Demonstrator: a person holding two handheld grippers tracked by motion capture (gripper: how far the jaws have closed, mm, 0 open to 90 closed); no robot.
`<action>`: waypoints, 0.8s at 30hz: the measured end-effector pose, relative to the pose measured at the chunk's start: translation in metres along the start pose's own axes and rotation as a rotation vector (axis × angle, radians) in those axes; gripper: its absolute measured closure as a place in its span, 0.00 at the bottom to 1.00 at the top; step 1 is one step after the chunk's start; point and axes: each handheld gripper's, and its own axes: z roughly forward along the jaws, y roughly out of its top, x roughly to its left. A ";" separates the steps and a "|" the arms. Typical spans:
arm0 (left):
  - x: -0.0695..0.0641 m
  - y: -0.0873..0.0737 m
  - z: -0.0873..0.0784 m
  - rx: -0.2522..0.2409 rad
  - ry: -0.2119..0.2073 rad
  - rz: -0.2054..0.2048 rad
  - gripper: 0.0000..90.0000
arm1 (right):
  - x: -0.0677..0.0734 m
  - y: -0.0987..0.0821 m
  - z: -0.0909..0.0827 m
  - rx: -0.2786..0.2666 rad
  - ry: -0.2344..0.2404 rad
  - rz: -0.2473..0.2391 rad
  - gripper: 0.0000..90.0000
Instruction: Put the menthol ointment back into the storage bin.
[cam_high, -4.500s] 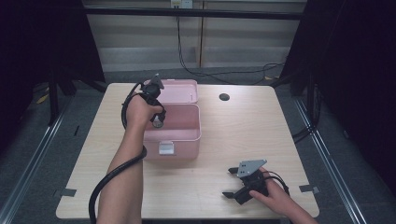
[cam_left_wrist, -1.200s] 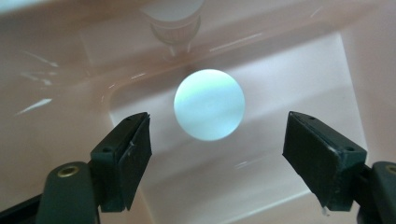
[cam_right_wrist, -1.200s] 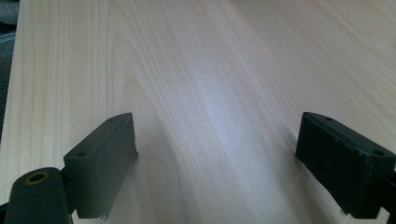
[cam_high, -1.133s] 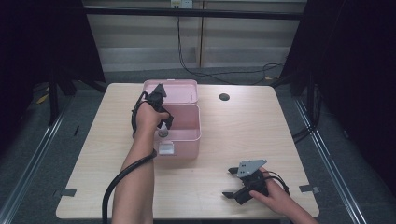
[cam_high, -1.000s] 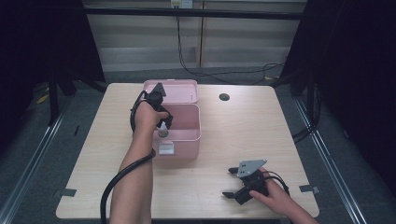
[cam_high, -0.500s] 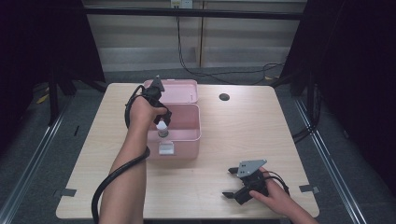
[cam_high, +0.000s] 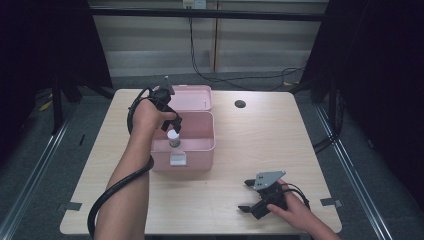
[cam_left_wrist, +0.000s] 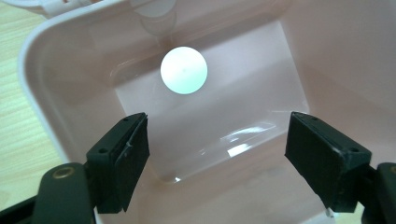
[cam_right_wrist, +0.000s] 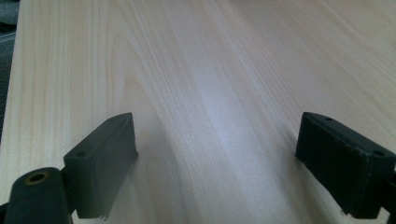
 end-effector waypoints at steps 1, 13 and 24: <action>0.000 -0.002 -0.002 0.000 -0.007 -0.005 0.24 | 0.000 0.000 0.000 -0.001 0.003 0.001 0.13; 0.008 -0.014 -0.021 0.001 -0.019 -0.004 0.24 | 0.000 0.000 0.000 -0.002 0.003 0.002 0.13; 0.017 -0.026 -0.037 -0.006 -0.017 -0.012 0.24 | 0.000 0.000 0.000 -0.002 0.003 0.002 0.13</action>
